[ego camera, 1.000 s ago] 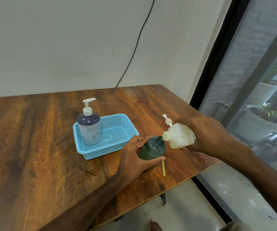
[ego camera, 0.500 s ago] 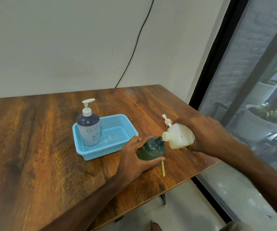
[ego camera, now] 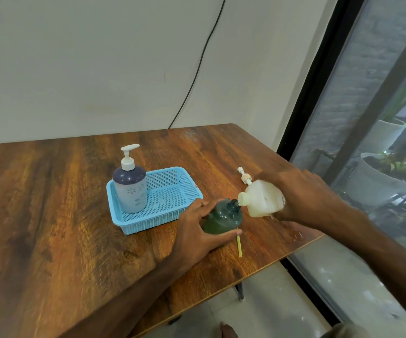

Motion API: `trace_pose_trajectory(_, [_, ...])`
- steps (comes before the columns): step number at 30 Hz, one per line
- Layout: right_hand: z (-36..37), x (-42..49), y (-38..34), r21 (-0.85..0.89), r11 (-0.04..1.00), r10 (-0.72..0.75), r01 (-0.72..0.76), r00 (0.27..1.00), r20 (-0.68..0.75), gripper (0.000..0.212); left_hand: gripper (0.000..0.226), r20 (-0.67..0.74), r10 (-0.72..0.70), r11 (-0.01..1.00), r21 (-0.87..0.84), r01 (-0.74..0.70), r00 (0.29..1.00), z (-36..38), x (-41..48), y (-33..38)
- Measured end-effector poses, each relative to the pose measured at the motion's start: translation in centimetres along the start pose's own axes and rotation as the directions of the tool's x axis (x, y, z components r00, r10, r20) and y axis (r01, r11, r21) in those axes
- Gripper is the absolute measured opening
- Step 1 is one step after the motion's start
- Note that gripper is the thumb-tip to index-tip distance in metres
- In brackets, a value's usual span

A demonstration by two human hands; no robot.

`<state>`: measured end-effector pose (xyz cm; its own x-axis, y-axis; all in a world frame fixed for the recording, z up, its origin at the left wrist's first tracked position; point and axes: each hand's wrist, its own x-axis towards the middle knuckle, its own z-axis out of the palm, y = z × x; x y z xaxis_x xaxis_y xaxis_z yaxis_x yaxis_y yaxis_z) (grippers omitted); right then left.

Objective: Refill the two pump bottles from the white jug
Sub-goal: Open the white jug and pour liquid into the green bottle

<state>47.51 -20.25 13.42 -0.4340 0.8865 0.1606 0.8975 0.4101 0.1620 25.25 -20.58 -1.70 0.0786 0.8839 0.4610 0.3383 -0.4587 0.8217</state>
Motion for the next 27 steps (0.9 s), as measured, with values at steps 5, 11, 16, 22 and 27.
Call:
trace_pose_trajectory(5, [0.14, 0.06, 0.12, 0.000, 1.000, -0.005, 0.005, 1.000, -0.007, 0.078, 0.081, -0.011, 0.015, 1.000, -0.016, -0.015, 1.000, 0.07, 0.09, -0.05])
trace_pose_trajectory(11, [0.35, 0.16, 0.24, -0.012, 1.000, -0.010, 0.010, 1.000, -0.012, 0.080, 0.080, -0.012, 0.026, 0.999, -0.025, -0.026, 1.000, -0.02, 0.05, -0.06])
trace_pose_trajectory(16, [0.26, 0.22, 0.26, -0.005, 1.000, -0.014, 0.014, 1.000, -0.010, 0.080, 0.081, -0.007, 0.016, 1.000, -0.015, -0.016, 1.000, -0.01, 0.00, -0.08])
trace_pose_trajectory(22, [0.27, 0.23, 0.35, -0.020, 1.000, -0.013, 0.013, 1.000, -0.012, 0.079, 0.080, -0.011, 0.018, 1.000, -0.017, -0.019, 1.000, 0.00, 0.08, -0.07])
trace_pose_trajectory(27, [0.09, 0.31, 0.32, -0.032, 0.999, -0.015, 0.015, 1.000, -0.011, 0.079, 0.080, -0.014, 0.021, 1.000, -0.018, -0.021, 1.000, 0.00, 0.04, -0.13])
